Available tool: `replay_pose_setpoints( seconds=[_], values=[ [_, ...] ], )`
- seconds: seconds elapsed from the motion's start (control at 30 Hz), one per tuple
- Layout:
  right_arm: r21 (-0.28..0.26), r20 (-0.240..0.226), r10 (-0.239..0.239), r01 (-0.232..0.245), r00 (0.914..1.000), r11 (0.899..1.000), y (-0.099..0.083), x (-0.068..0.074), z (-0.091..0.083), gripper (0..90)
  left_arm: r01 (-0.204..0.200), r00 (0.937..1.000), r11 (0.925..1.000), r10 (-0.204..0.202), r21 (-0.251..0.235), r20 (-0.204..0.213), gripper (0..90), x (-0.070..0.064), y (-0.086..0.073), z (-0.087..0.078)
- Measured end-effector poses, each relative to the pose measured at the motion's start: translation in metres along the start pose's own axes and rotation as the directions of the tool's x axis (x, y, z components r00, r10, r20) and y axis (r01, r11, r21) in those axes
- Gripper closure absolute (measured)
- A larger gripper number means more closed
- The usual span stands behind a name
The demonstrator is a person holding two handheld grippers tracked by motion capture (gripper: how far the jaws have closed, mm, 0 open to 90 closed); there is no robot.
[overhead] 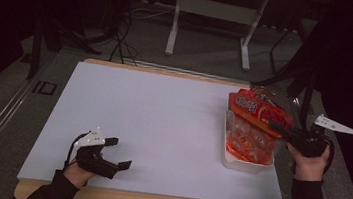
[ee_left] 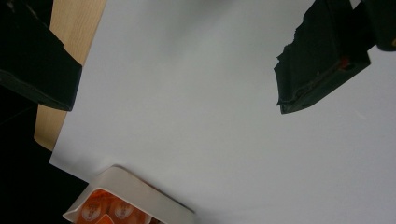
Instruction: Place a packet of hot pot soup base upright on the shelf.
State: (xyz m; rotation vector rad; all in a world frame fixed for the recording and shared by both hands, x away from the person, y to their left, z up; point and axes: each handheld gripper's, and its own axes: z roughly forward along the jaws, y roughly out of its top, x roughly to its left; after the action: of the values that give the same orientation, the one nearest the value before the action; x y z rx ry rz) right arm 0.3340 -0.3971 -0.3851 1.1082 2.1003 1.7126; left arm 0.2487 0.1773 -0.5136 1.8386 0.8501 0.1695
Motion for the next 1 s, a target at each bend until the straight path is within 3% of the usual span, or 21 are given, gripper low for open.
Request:
replay_pose_setpoints(
  seconds=[0.07,0.17,0.33,0.4,0.47,0.53,0.67,0.87,0.93,1.0],
  values=[
    [-0.015,0.011,-0.003,0.003,0.9999,1.000,-0.006,-0.002,-0.002,90.0,0.001,1.0000,1.0000,-0.001,0.001,-0.001,0.5,0.001,-0.001,0.001],
    [0.024,0.048,-0.021,0.020,0.9986,1.000,-0.018,-0.005,0.001,90.0,0.006,1.0000,1.0000,-0.006,-0.003,-0.003,0.5,0.002,-0.002,0.001],
    [-0.024,0.008,0.049,-0.049,0.9988,0.998,-0.034,-0.016,-0.002,89.7,0.008,1.0000,1.0000,-0.008,-0.001,-0.005,0.5,0.002,-0.002,0.002],
    [-0.027,0.010,0.048,-0.048,0.9988,0.999,-0.032,-0.014,-0.003,89.4,0.013,0.9999,0.9999,-0.013,-0.002,-0.001,0.5,0.002,-0.003,0.002],
    [-0.020,0.027,0.029,-0.028,0.9992,0.999,-0.026,-0.009,-0.004,86.2,0.013,0.9999,0.9999,-0.013,-0.003,-0.004,0.5,0.003,-0.003,0.002],
    [0.002,0.042,0.007,-0.008,0.9991,1.000,-0.019,-0.003,-0.003,76.2,0.017,0.9998,0.9998,-0.017,-0.004,-0.003,0.5,0.004,-0.003,0.002],
    [-0.028,0.057,0.010,-0.009,0.9983,1.000,-0.006,0.009,-0.006,59.0,0.007,0.9999,0.9998,-0.007,-0.017,-0.012,0.5,0.005,-0.002,0.000],
    [-0.093,0.088,-0.051,0.060,0.9948,0.994,0.021,0.038,-0.016,45.5,0.003,0.9997,0.9998,-0.003,-0.021,-0.025,0.5,0.006,-0.003,-0.001],
    [-0.103,0.077,-0.064,0.071,0.9950,0.992,0.025,0.043,-0.018,44.6,0.000,0.9996,0.9997,-0.001,-0.023,-0.027,0.5,0.006,-0.003,-0.001],
    [-0.118,0.080,-0.100,0.109,0.9918,0.987,0.035,0.057,-0.020,39.2,-0.003,0.9996,0.9997,0.002,-0.025,-0.028,0.4,0.006,-0.003,-0.002]
  ],
)
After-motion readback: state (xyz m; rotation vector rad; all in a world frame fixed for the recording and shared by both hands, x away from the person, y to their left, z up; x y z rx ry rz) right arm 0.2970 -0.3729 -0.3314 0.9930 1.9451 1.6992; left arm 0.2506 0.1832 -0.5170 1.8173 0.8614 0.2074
